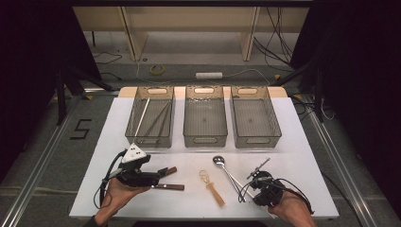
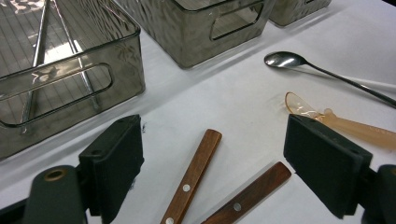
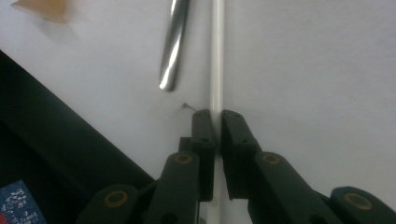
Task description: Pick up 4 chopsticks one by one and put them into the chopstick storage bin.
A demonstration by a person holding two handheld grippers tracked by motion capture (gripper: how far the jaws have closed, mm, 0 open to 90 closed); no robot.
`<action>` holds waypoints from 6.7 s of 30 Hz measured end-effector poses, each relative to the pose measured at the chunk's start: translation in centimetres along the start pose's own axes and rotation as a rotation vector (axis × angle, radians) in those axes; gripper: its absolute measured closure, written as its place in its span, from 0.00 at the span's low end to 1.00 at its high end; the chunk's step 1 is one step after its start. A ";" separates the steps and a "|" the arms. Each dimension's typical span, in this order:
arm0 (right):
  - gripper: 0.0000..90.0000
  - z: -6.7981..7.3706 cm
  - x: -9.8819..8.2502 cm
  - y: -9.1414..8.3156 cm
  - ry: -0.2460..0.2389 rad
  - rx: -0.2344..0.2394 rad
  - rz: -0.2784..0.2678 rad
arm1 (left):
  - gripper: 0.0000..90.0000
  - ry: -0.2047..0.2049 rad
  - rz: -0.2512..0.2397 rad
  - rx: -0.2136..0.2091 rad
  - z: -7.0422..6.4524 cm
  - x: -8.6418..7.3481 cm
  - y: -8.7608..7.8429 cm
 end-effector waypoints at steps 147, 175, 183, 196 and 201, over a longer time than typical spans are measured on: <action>0.40 6.1 11.8 -6.2 -0.271 0.124 -0.504 | 0.94 0.527 0.293 -0.308 -7.5 -1.0 3.6; 0.32 3.0 10.8 -5.0 -0.025 0.116 -0.652 | 0.94 0.257 0.177 -0.089 -1.3 1.8 2.7; 0.32 3.1 10.8 -4.4 0.007 0.128 -0.699 | 0.94 0.211 0.137 -0.036 0.7 2.7 1.9; 0.31 3.3 10.1 -3.6 0.026 0.141 -0.710 | 0.94 0.134 0.075 0.058 4.3 4.3 1.0; 0.30 3.3 9.8 -3.4 0.033 0.148 -0.714 | 0.94 0.110 0.068 0.080 5.5 4.7 1.1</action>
Point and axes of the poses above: each handheld gripper's, and its own axes: y roughly forward along the jaws, x roughly out of its top, z roughly to its left, the point moved 10 cm from there along y, roughly forward along the jaws, and after that the axes turned 6 degrees about -z, right-handed, at the moved point
